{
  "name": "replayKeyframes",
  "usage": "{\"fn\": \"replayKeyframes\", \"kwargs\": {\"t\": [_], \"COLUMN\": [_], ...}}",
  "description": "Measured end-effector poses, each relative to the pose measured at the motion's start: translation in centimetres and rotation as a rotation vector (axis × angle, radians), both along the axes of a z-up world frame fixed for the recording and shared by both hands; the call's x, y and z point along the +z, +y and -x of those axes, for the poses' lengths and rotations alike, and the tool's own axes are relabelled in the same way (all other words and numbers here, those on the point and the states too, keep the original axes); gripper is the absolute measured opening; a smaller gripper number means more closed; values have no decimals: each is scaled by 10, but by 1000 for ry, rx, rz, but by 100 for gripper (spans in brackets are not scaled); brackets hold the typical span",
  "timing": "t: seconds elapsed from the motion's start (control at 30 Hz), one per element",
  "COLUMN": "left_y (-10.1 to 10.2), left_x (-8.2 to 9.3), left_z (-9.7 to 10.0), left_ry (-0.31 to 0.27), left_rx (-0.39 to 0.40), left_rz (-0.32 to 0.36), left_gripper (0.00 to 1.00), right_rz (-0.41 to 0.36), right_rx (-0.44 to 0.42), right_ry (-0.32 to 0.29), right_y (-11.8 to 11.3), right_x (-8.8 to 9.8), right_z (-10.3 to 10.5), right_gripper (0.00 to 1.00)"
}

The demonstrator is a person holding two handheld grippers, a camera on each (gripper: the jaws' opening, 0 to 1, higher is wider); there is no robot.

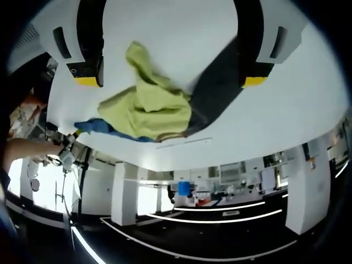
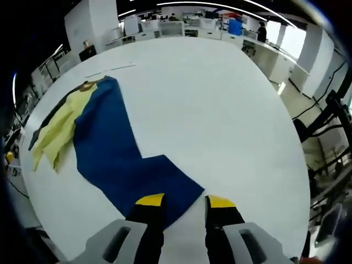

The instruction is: Fold the garment on the visible template until the final outline fits inside the template.

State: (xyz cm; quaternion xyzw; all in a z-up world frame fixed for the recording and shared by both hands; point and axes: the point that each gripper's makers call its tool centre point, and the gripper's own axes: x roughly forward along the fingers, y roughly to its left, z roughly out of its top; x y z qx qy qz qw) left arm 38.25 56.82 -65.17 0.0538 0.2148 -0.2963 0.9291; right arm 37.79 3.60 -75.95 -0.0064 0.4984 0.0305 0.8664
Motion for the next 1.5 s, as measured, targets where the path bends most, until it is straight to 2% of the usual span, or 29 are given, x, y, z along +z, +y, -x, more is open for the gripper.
{"fn": "replayKeyframes", "kwargs": {"t": [0.07, 0.17, 0.27, 0.37, 0.6, 0.77, 1.13, 1.5], "left_y": [1, 3, 5, 4, 1, -3, -11, -21], "left_x": [0, -1, 0, 0, 2, 3, -1, -7], "left_z": [0, 0, 0, 0, 1, 1, 3, 6], "left_ry": [0, 2, -2, -1, -6, -13, 0, 15], "left_rx": [-2, 3, 5, 5, -10, -20, -35, -55], "left_rz": [-4, -6, 1, 10, 23, 35, 33, 25], "left_gripper": [99, 99, 99, 99, 99, 99, 99, 99], "right_rz": [-9, -13, -15, -33, -81, -74, 13, 78], "right_rx": [-23, -49, -56, -58, -89, -97, -85, -77], "right_ry": [-7, -10, -16, -23, -12, -9, 27, 25], "right_y": [-1, -5, -5, -3, -9, -19, -55, -77], "right_x": [0, 0, 0, -1, 0, 5, 9, 4], "right_z": [0, 1, 0, -1, -2, -2, 5, -11], "right_gripper": [22, 13, 10, 1, 0, 0, 0, 0]}}
